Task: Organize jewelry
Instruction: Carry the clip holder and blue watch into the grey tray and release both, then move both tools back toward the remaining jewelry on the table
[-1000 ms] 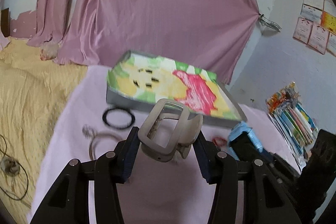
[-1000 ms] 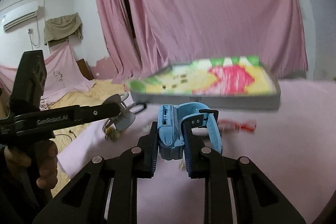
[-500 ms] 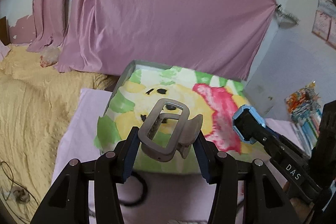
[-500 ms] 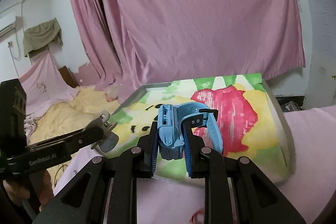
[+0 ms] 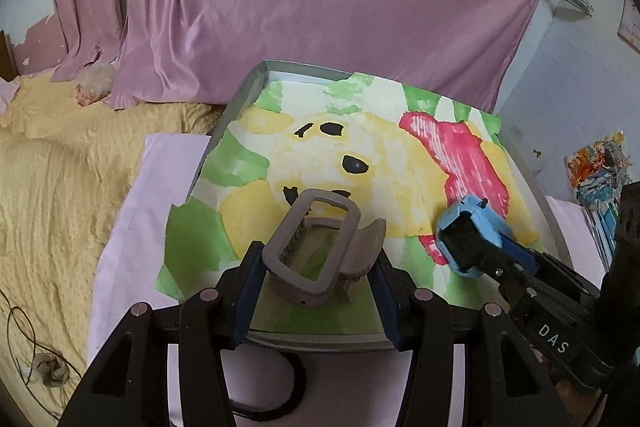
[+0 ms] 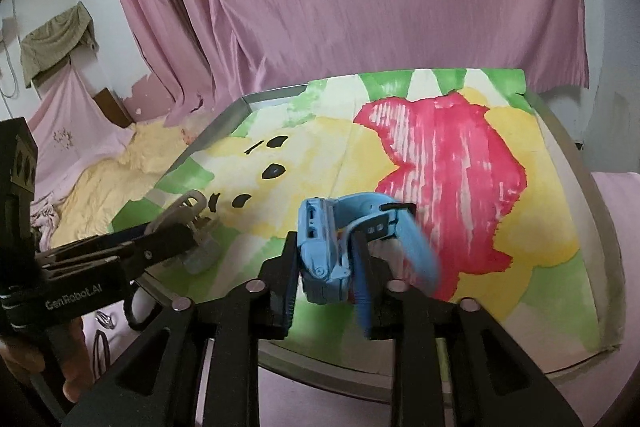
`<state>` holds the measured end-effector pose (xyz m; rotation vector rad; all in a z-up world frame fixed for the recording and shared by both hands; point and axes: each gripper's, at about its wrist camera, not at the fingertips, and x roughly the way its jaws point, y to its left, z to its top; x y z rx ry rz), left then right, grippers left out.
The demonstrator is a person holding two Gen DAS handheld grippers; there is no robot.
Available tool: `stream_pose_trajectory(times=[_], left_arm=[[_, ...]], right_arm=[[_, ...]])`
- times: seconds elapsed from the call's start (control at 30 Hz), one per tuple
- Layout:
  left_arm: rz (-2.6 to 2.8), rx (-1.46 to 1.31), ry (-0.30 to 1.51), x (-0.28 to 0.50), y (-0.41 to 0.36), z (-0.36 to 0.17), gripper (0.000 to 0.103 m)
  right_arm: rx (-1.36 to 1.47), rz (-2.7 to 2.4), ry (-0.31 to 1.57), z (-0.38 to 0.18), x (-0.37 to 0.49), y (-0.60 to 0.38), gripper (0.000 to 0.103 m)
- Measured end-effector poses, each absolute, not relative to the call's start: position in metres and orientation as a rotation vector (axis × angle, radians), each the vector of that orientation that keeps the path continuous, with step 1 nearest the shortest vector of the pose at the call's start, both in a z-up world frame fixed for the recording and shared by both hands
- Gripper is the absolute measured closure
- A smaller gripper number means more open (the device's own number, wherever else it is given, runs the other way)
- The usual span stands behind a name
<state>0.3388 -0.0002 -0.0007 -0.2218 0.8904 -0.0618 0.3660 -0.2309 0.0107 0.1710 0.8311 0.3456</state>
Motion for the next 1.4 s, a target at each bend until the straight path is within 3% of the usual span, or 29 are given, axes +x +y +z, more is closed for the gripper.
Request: stream_pose_trajectory(times=[0.03,0.17,0.23,0.33,0.47,0.57,0.63,0.97,1.4], left_arm=[[-0.066,-0.228,0.89,0.338,0.001,0.0,0.054],[-0.087,-0.271,0.87,0.332,0.006,0.002,0.035],[-0.086,-0.275,0.858,0.328,0.007,0.005,0.033],[-0.08,-0.277,0.832,0.319,0.008,0.009,0.031],[-0.063,-0.276,0.765,0.302,0.011,0.018,0.022],[-0.049,-0.267,0.702,0.286,0.013,0.025,0.014],[-0.042,-0.267,0.659,0.276,0.015,0.029,0.006],[-0.019,-0.209,0.403,0.199,0.021,0.054,0.0],[-0.008,-0.173,0.335,0.127,0.034,0.04,0.0]], right_arm=[[0.167,0.338,0.833,0.01,0.366,-0.231,0.074],[0.194,0.341,0.84,0.01,0.362,-0.238,0.067],[0.198,0.34,0.821,0.014,0.357,-0.241,0.065],[0.199,0.326,0.775,0.022,0.344,-0.247,0.055],[0.208,0.301,0.68,0.036,0.323,-0.257,0.049],[0.203,0.276,0.61,0.046,0.307,-0.263,0.032],[0.208,0.258,0.558,0.053,0.294,-0.267,0.027],[0.168,0.212,0.381,0.078,0.225,-0.268,0.013],[0.124,0.214,0.266,0.073,0.141,-0.252,0.012]])
